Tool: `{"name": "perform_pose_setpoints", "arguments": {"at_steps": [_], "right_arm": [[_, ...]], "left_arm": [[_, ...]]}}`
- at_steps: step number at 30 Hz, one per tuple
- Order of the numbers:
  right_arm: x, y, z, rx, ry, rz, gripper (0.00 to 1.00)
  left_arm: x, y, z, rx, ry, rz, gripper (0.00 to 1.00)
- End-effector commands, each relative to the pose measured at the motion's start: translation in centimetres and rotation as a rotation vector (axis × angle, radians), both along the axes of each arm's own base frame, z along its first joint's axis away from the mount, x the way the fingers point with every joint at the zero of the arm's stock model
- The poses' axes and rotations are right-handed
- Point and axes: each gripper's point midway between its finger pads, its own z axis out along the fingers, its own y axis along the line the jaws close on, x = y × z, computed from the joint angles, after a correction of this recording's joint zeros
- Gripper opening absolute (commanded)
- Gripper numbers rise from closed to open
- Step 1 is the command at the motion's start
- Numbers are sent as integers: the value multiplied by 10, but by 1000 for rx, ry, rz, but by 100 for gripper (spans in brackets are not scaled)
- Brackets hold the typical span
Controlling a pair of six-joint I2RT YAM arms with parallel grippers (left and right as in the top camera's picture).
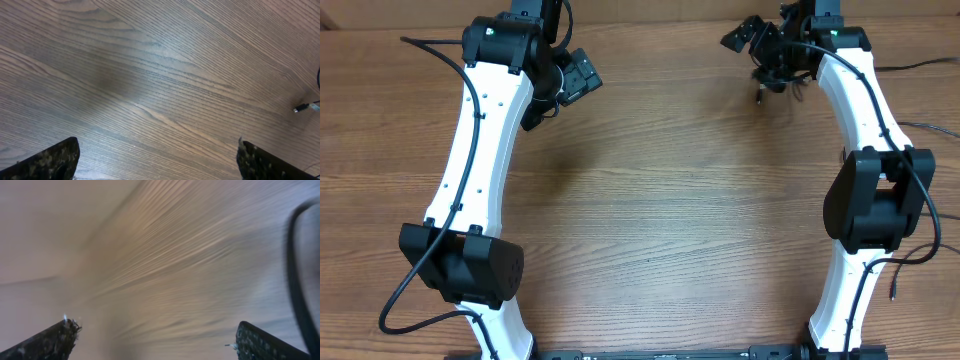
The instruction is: Untangle cables
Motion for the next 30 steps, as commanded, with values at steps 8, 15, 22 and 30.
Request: {"name": "perform_pose_setpoints", "arguments": {"at_steps": [8,15,22,30], "right_arm": [[-12,61,130,808,171,186,100],[6,40,168,840,6,189,100],[-4,46,129,921,423,-11,100],[27,31,119,683,-19,15,100]], "left_arm": [[-2,0,-6,17,19,-3,100],[-2,0,-6,17,19,-3,100],[-2,0,-6,17,19,-3,100],[-2,0,-6,17,19,-3,100]]}}
